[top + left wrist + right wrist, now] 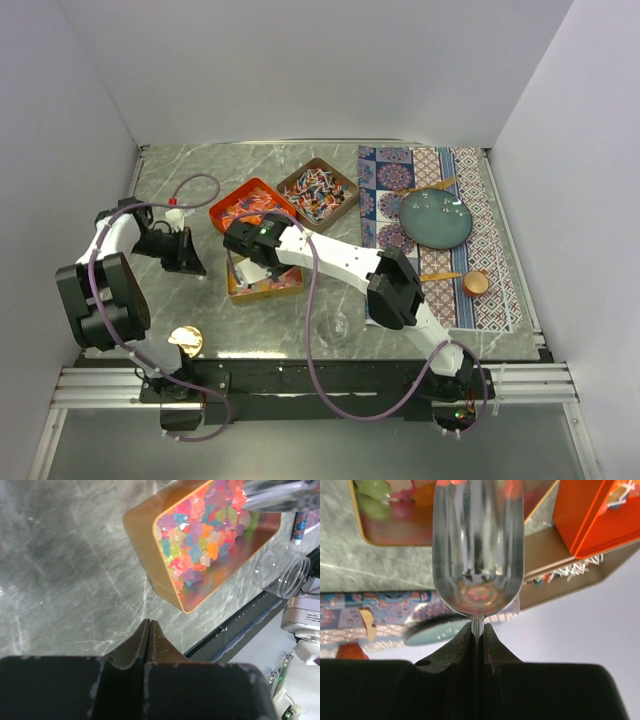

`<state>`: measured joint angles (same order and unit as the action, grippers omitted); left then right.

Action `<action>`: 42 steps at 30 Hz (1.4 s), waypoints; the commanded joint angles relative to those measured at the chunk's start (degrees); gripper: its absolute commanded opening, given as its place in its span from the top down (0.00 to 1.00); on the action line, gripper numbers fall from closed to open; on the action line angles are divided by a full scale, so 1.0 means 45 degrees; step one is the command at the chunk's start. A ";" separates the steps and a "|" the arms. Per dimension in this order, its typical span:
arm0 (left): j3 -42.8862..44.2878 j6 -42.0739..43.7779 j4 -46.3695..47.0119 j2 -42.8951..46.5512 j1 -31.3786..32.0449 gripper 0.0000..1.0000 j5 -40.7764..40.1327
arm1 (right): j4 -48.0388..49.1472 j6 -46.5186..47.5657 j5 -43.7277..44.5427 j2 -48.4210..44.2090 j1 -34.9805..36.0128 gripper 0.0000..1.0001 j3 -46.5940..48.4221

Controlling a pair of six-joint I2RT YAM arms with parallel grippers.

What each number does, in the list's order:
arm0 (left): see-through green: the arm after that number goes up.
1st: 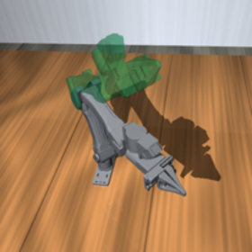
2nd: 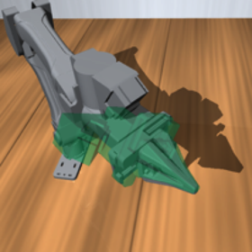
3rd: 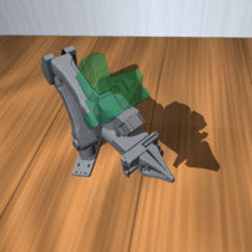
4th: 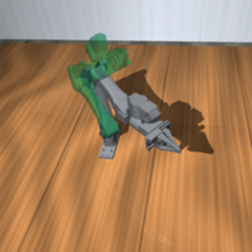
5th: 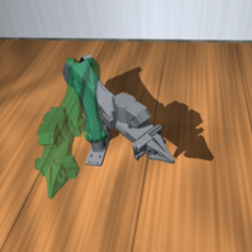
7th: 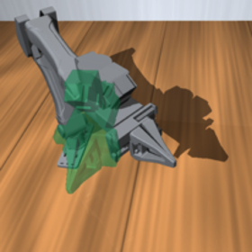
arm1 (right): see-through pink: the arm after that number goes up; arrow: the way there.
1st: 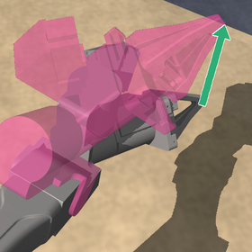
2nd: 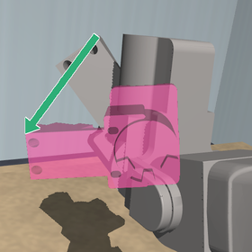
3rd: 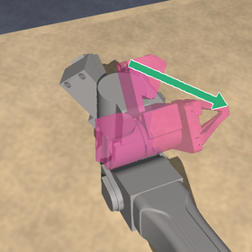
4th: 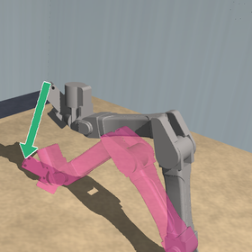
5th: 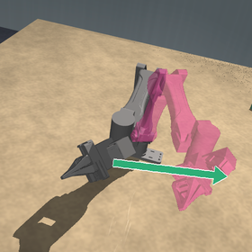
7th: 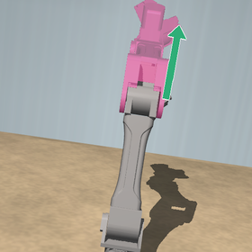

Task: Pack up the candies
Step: Scoop the fake candies from the storage box.

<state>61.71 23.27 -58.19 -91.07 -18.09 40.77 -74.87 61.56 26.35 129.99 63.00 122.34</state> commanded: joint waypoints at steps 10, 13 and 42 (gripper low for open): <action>-0.0061 0.0787 -0.0349 -0.1246 0.1421 0.99 0.0822 | -0.1702 0.0794 -0.4311 0.0370 -0.0270 1.00 0.0274; -0.0062 0.0651 -0.0252 -0.1519 0.1694 0.99 0.0822 | -0.1683 0.0404 -0.4644 0.0526 -0.0270 1.00 0.0429; -0.0628 -0.1615 0.1565 -0.2361 0.2809 0.99 0.0607 | 0.1793 -0.1804 -0.7669 0.1151 -0.0504 1.00 -0.0742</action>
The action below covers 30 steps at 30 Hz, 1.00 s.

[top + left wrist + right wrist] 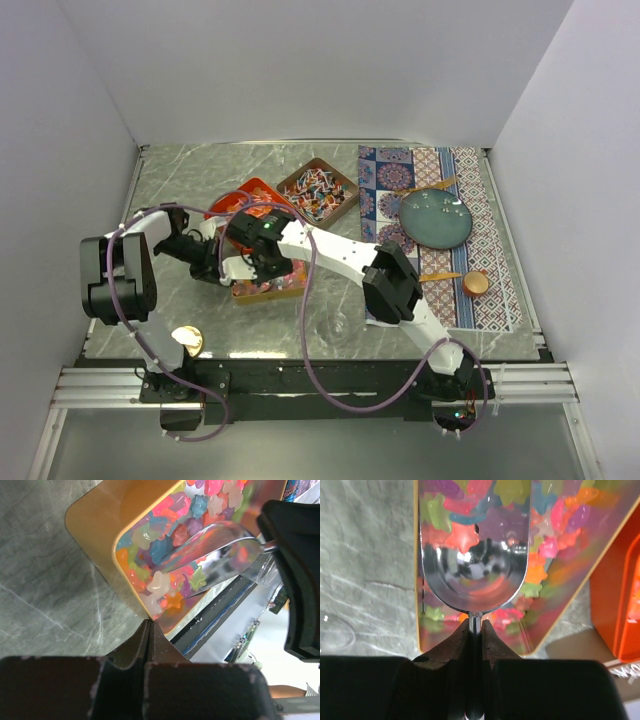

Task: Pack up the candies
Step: Scoop the fake candies from the storage box.

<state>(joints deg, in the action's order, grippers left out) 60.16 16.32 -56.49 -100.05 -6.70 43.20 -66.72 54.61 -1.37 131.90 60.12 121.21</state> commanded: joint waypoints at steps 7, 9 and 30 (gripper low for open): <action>-0.0225 -0.0364 0.1264 -0.0267 0.0278 0.99 0.0087 | 0.1152 -0.0690 -0.3406 0.0320 -0.0565 1.00 -0.1618; -0.0127 -0.0345 0.1108 -0.0073 0.0258 0.99 0.0204 | 0.1738 -0.0554 -0.3699 -0.0070 -0.0741 1.00 -0.2069; 0.4207 0.2311 -0.3637 0.0242 -0.1030 0.99 0.2137 | 0.5567 -0.1197 -0.6141 -0.2551 -0.2089 1.00 -0.5195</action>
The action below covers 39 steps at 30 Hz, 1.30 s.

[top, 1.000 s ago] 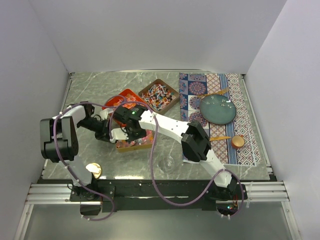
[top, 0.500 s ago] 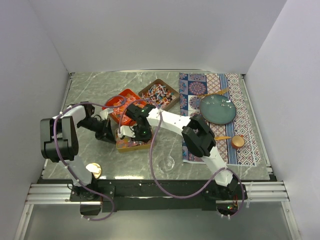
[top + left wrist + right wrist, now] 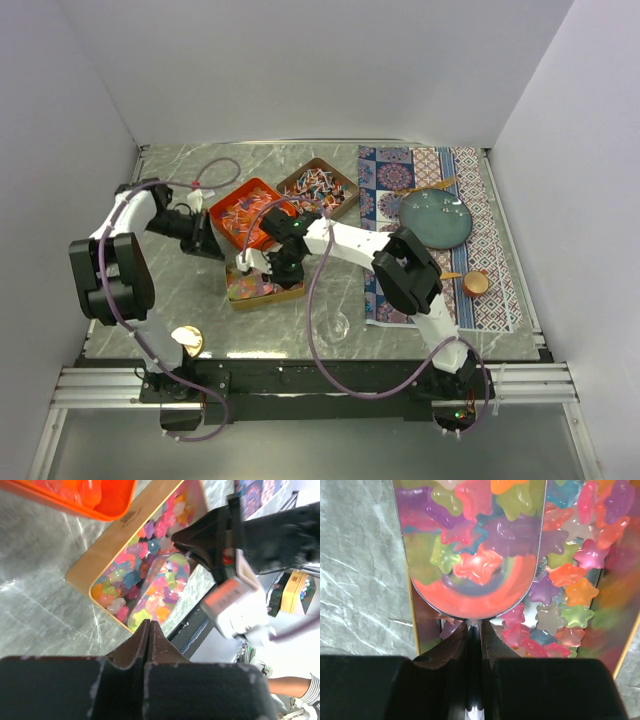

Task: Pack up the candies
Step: Scoop the fake candies from the storage box, then place the fake candies in the packing bottle.

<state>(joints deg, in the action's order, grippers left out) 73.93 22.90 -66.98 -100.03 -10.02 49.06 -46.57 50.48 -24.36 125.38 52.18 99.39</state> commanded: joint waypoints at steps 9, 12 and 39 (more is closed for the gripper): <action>0.3160 0.0753 -0.2360 0.0080 -0.0820 0.99 0.0485 | 0.3412 -0.0787 -0.2046 -0.2588 -0.0892 1.00 -0.2164; 0.3628 0.0558 -0.2556 0.0119 -0.0878 0.99 0.0290 | 0.4038 -0.1314 -0.2457 -0.3310 -0.1088 1.00 -0.2478; 0.1873 -0.2237 0.1310 0.1604 -0.0937 0.99 -0.2230 | 0.0075 0.3038 -0.1485 -1.0693 -0.4564 1.00 -0.7669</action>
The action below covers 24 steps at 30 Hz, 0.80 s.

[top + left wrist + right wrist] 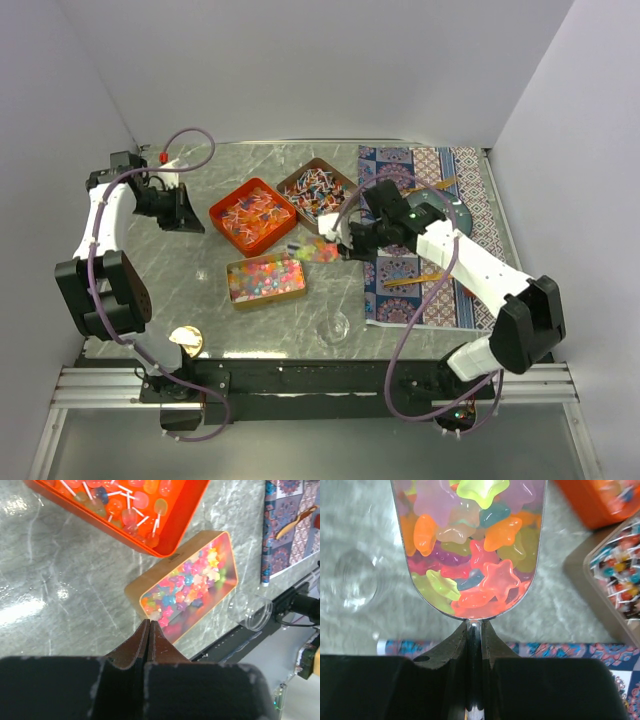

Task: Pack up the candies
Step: Place the fake candies in the packing bottle.

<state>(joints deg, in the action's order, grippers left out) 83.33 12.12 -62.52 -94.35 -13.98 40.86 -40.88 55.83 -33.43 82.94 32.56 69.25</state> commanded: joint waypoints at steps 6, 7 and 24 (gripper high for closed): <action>-0.0861 -0.0347 0.1275 0.0633 -0.0077 0.99 -0.0076 | -0.1852 0.2962 0.1509 -0.2646 -0.0516 1.00 -0.2281; -0.1035 -0.0446 0.1412 0.0653 -0.0058 0.99 -0.0076 | -0.1872 0.3080 0.1859 -0.3074 -0.0497 1.00 -0.2458; -0.2365 -0.1424 0.2956 0.1747 -0.0077 0.99 -0.0233 | -0.3688 0.4723 0.6060 -0.4564 0.1453 1.00 -0.3046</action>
<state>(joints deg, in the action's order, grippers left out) 73.30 7.46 -51.90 -89.23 -14.06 39.16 -56.03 76.38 -10.46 64.10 35.33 55.13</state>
